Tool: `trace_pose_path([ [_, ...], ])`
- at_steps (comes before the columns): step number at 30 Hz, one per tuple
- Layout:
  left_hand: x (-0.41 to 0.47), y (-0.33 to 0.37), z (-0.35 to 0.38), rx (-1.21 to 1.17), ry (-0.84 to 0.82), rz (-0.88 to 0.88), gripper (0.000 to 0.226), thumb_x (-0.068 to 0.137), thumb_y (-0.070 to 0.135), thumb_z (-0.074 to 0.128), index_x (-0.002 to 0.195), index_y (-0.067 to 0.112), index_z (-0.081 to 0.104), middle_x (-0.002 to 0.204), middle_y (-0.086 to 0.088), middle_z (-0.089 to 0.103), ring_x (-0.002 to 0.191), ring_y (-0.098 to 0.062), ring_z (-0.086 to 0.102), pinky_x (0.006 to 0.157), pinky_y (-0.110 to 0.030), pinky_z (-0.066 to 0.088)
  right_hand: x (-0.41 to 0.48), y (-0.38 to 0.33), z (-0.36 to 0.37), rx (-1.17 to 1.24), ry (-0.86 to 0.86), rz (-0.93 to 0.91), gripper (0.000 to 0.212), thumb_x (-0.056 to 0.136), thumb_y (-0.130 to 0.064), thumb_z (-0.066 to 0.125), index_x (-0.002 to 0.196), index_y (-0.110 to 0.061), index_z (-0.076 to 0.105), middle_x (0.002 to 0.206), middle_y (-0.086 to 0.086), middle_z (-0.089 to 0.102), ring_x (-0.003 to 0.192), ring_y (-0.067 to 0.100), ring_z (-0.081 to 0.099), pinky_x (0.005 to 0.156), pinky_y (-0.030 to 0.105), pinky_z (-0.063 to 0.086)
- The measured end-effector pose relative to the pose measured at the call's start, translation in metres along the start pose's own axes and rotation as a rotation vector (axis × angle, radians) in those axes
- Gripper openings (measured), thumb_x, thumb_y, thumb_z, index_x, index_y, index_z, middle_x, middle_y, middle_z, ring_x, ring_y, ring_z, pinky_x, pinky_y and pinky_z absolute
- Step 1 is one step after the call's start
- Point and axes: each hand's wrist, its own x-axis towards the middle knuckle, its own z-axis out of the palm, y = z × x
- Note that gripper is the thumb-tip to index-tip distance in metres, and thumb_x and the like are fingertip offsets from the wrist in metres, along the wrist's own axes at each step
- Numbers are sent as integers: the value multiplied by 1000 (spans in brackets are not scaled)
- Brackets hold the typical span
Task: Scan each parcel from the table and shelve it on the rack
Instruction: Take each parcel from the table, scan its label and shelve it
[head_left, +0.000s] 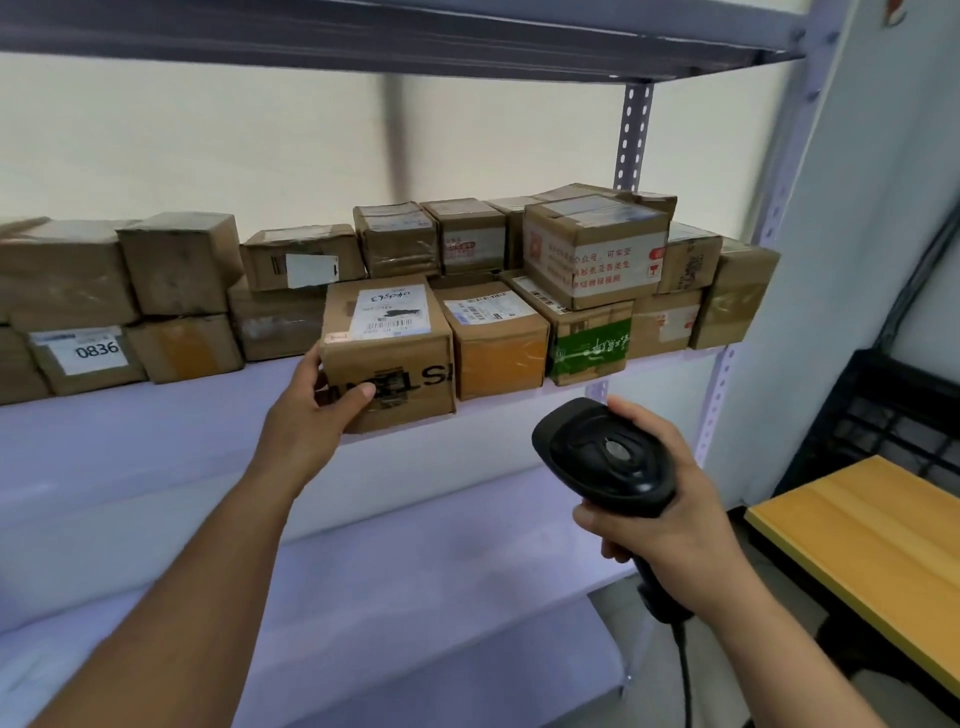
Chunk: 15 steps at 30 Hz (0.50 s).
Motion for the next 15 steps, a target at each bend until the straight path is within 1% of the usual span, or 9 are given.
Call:
trace_pose_path([
  [3,1,-1,4,24,19,23,66,91,36,63,149,33,31,141,1,52,106,-12,51,90,-31,40,-1,3,5,-9,20,16,88,67,10,82,120,-54,56,110,-20,63,70,22,68,55,35,56],
  [4,0,-2,6,31,26,37,65,92,36,63,149,32,31,141,1,52,105,-12,51,89,-30,39,-2,3,6,-15,27,19,88,67,10,82,121,-54,56,111,-20,62,70,23,67,55,36,57],
  [6,-2,-4,10,40,47,63,64,92,35,62,149,30,32,140,3,53,111,-14,53,88,-29,38,-6,4,9,-26,43,26,88,67,10,82,121,-54,56,112,-19,62,71,25,67,55,37,57],
  [8,-4,-8,14,35,64,101,65,92,34,64,148,29,32,138,5,53,114,-16,55,88,-29,39,-11,4,9,-33,61,35,88,67,11,82,120,-55,57,115,-14,62,71,24,67,54,36,56],
  [9,-5,-11,16,37,77,113,68,90,34,65,148,28,31,139,5,52,115,-17,54,90,-32,40,-14,3,9,-34,68,42,87,68,11,82,119,-55,57,116,-10,62,69,21,67,54,34,55],
  [10,-7,-14,18,42,94,120,72,89,34,68,149,27,29,142,3,50,121,-19,51,95,-35,42,-17,2,8,-35,75,51,87,68,11,81,118,-56,58,117,-6,62,67,18,66,53,31,55],
  [12,-15,-20,22,62,143,132,81,86,36,70,152,22,25,147,-5,44,134,-24,41,106,-45,39,-25,-1,4,-36,90,61,86,68,11,81,117,-57,58,119,0,62,66,13,66,53,29,54],
  [14,-31,-24,27,110,229,151,81,87,37,70,151,15,27,148,-12,40,137,-29,34,109,-50,35,-33,-4,-1,-49,98,59,86,69,10,81,118,-56,57,119,7,62,65,12,65,52,29,53],
  [15,-42,-26,30,137,279,176,79,87,38,70,149,11,30,146,-15,41,135,-31,35,108,-51,35,-38,-5,-3,-55,100,56,86,70,10,81,119,-56,56,119,10,62,64,12,65,52,30,53],
])
